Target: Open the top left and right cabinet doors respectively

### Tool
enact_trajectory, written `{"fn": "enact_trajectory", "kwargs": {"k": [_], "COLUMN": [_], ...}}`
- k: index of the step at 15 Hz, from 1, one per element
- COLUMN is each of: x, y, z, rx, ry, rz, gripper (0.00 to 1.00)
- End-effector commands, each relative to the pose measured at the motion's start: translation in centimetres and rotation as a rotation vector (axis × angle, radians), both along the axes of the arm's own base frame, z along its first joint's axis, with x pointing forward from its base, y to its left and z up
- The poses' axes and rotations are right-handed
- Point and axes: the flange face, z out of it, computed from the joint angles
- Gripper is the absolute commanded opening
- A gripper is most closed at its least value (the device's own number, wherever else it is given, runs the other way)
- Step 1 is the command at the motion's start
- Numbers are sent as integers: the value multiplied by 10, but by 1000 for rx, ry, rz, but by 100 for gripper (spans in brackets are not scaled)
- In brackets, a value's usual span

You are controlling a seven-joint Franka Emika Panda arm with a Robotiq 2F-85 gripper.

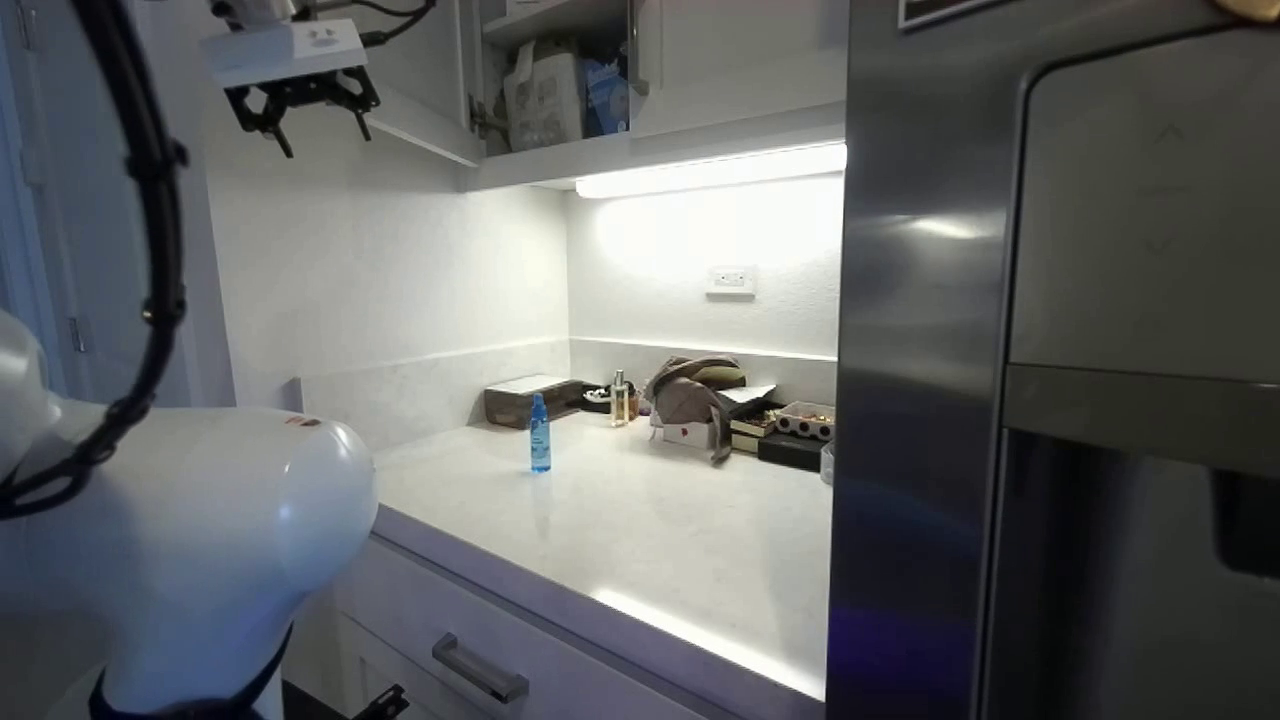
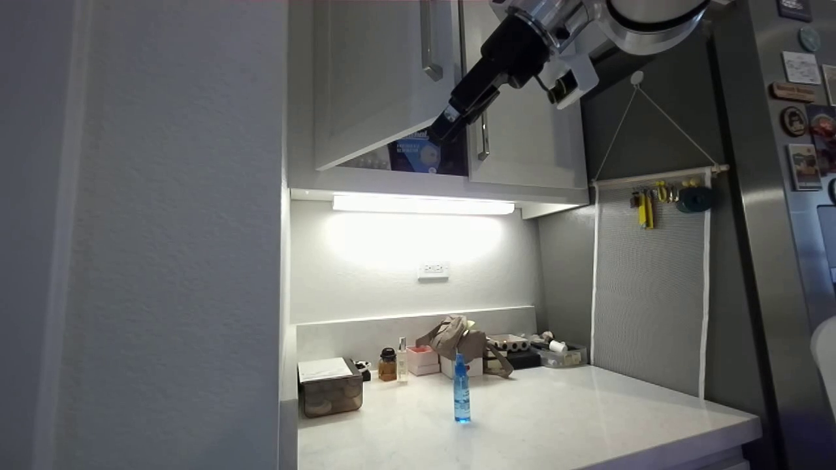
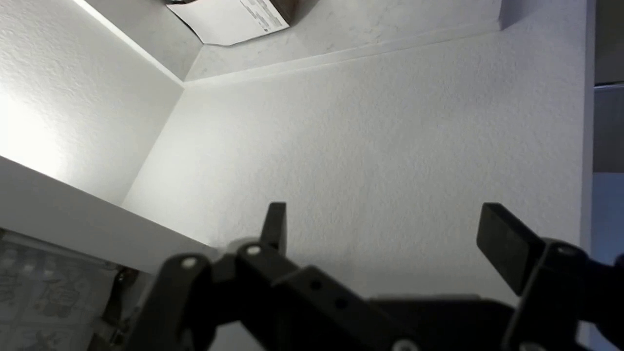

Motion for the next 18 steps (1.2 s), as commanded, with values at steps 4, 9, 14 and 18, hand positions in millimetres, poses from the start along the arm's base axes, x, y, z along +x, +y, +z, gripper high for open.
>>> {"fn": "enact_trajectory", "kwargs": {"k": [4,9,14,18], "x": [-26,-37,-17,13], "y": [34,51,52,41], "z": [-34,-57,-60,-42], "rx": [-51,-119,-158,-85], "ry": [-74,-71,-67,-24], "rz": [105,119,4,-148], "gripper": [100,100,100,100]}}
